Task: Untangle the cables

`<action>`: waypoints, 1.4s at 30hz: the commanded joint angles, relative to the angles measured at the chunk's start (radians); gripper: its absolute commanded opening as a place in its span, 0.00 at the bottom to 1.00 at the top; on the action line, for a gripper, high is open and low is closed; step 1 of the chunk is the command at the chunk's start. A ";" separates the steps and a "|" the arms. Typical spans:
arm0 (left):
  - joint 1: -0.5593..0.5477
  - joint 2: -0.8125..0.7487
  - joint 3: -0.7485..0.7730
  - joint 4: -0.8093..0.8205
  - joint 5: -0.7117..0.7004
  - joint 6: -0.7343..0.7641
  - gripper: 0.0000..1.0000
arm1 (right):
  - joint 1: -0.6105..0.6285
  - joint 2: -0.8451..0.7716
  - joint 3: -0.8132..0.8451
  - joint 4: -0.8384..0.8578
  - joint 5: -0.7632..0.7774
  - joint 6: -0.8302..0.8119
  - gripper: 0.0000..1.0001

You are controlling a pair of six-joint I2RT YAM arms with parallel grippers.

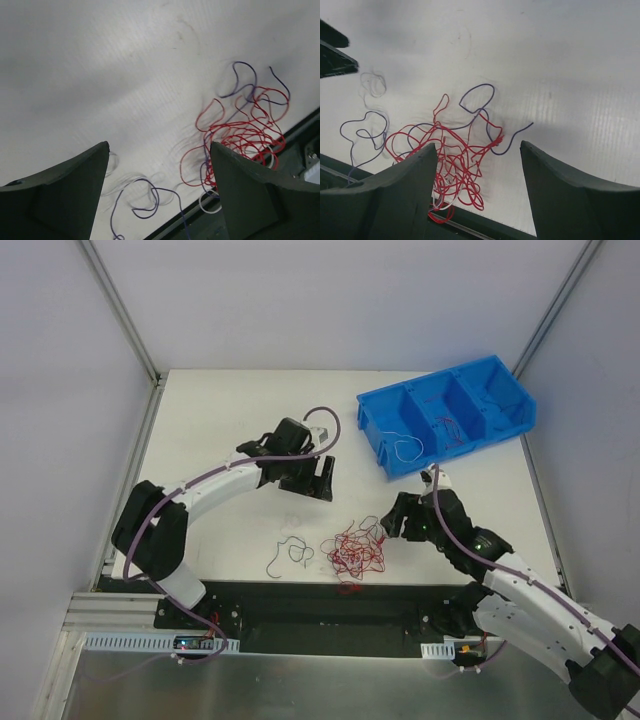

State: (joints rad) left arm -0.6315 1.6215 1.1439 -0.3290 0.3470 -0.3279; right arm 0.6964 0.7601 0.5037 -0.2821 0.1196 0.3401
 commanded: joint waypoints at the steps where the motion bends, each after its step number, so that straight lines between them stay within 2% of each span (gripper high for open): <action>1: 0.021 -0.094 0.008 -0.123 -0.340 -0.008 0.81 | -0.037 -0.004 -0.019 -0.058 -0.009 0.047 0.69; 5: 0.122 -0.097 -0.056 -0.194 -0.349 -0.072 0.75 | -0.035 0.057 0.013 -0.014 -0.047 -0.010 0.68; 8: 0.127 -0.068 -0.075 -0.223 -0.349 -0.072 0.65 | -0.037 0.091 0.036 0.020 -0.052 -0.052 0.68; 9: 0.127 -0.066 -0.084 -0.226 -0.304 -0.086 0.63 | -0.037 0.100 0.045 0.023 -0.049 -0.065 0.68; 12: 0.112 -0.064 -0.125 -0.200 -0.238 -0.120 0.65 | -0.037 0.128 0.093 -0.002 -0.061 -0.113 0.68; 16: 0.067 -0.077 -0.168 -0.151 -0.217 -0.140 0.76 | -0.035 0.130 0.118 -0.019 -0.087 -0.156 0.68; 19: 0.044 -0.057 -0.179 -0.120 -0.218 -0.146 0.76 | -0.037 0.131 0.116 -0.022 -0.098 -0.164 0.68; 23: 0.038 -0.012 -0.173 -0.116 -0.229 -0.155 0.60 | -0.028 0.142 0.085 -0.002 -0.187 -0.109 0.67; 27: 0.036 -0.021 -0.184 -0.110 -0.244 -0.137 0.31 | 0.005 0.146 -0.011 0.064 -0.264 -0.049 0.66; 32: 0.036 -0.060 -0.151 -0.107 -0.263 -0.074 0.00 | 0.054 0.215 -0.073 0.179 -0.324 -0.001 0.65; 37: 0.036 -0.168 -0.092 -0.110 -0.341 -0.016 0.00 | 0.055 0.335 -0.074 0.381 -0.314 0.068 0.61; 39: 0.036 -0.231 -0.055 -0.117 -0.423 0.018 0.00 | 0.057 0.413 -0.042 0.429 -0.295 0.079 0.58; 42: 0.038 -0.328 0.031 -0.119 -0.508 0.079 0.00 | 0.058 0.551 0.011 0.517 -0.259 0.095 0.35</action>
State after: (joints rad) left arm -0.5896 1.4464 1.0462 -0.4595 -0.0132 -0.3485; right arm 0.7479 1.1893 0.4324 0.0429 -0.1722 0.3862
